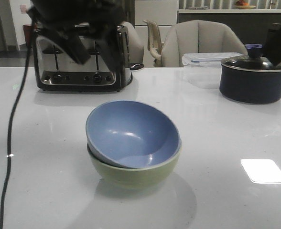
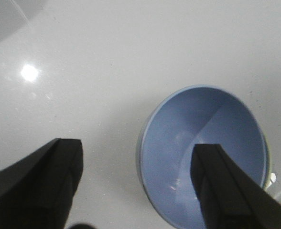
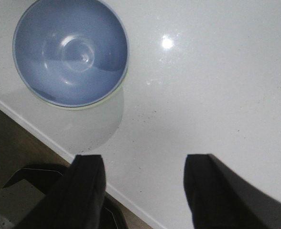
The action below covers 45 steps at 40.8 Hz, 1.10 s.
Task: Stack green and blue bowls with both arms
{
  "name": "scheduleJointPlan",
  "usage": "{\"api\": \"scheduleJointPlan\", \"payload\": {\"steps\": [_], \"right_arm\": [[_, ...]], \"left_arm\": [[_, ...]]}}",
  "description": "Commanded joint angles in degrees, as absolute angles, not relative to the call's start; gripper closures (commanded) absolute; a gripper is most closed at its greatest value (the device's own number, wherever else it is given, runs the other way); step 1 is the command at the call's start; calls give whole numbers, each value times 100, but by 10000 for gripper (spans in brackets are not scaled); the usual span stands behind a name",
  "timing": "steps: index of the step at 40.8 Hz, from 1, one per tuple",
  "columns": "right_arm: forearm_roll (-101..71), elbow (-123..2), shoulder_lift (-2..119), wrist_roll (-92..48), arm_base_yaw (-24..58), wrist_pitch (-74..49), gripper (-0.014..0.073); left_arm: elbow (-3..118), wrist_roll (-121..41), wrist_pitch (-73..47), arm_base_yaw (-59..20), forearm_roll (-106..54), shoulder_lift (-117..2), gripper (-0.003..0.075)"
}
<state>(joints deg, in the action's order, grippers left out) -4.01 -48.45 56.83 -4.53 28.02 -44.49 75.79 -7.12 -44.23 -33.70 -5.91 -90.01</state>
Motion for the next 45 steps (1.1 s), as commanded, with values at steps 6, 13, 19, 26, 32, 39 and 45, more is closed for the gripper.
{"api": "scheduleJointPlan", "payload": {"steps": [6,13,19,26,32,39,45], "right_arm": [[-364,-5001,5584,-499,2808,-4112,109],[-364,-5001,5584,-499,2808,-4020,109],[-364,-5001,5584,-499,2808,-4020,109],[-346,-5001,5584,-499,2808,-4091,109],[-96,-5020,5571,-470,2749,-4260,109],[-80,-5003,5259,-256,2674,-4717,109],[-80,-4824,4748,-235,2674,-4671,109]], "left_arm": [[7044,-711,-4371,-3412,-522,-7308,188],[6172,-711,-4371,-3412,-442,-6184,188],[5452,-711,-4371,-3412,-442,-5280,188],[4765,-711,-4371,-3412,-442,-4361,188],[4341,-711,-4361,-3412,-442,-3809,188],[4136,-711,-4350,-3412,-433,-3534,188],[4120,-711,-4327,-3412,-433,-3534,188]]}}
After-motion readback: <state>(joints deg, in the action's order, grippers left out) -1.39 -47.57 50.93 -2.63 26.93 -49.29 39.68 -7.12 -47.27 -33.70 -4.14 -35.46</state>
